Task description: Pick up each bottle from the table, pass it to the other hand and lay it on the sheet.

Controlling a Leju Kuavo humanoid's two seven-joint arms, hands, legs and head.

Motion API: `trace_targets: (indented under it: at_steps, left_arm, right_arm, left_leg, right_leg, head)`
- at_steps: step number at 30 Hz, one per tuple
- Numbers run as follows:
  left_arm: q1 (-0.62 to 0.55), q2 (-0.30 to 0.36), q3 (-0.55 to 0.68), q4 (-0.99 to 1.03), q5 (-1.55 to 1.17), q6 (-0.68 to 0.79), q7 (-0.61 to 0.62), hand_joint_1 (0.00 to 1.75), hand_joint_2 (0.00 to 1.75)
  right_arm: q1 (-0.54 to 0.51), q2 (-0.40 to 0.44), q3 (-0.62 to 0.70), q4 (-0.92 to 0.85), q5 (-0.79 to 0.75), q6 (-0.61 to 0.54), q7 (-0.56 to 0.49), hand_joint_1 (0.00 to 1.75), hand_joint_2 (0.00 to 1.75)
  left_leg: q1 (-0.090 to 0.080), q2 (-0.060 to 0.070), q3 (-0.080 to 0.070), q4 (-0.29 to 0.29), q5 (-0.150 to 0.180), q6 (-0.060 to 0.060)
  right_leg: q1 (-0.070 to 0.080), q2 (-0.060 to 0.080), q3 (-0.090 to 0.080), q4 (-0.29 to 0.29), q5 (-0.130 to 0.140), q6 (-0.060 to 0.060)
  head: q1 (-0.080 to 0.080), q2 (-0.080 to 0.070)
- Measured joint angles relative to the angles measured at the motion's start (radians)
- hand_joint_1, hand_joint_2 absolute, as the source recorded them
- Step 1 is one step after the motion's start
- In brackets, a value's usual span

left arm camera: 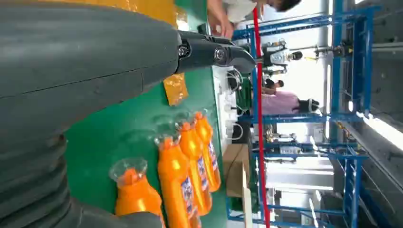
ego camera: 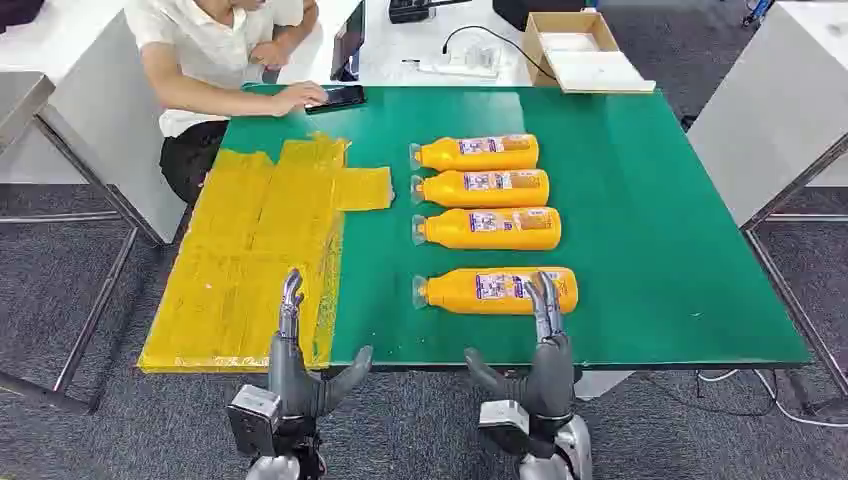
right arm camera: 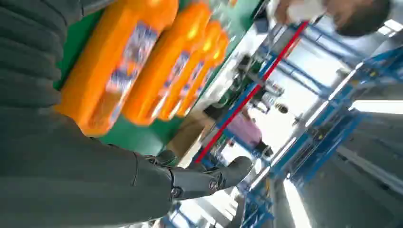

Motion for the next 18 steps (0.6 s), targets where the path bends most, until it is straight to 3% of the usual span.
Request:
trace_targets:
  at_steps: [12,18]
  left_arm:
    - [-0.004,-0.006,-0.007,0.001,0.002,-0.013,0.000,0.00,1.75]
    - [-0.004,-0.006,-0.008,0.002,0.005,-0.044,0.000,0.00,1.75]
  right_arm:
    - [-0.089,-0.034,-0.099,0.132,-0.002,0.050,0.031,0.00,1.75]
    - [-0.193,-0.082,-0.132,0.334,0.176,-0.009,0.083,0.00,1.75]
  left_leg:
    - [0.000,0.000,0.000,0.000,0.000,0.000]
    - [0.000,0.000,0.000,0.000,0.001,0.001]
  right_leg:
    - [0.000,0.000,0.000,0.000,0.000,0.000]
    - [0.000,0.000,0.001,0.000,0.000,0.001]
  head:
    - [0.000,0.000]
    - [0.000,0.000]
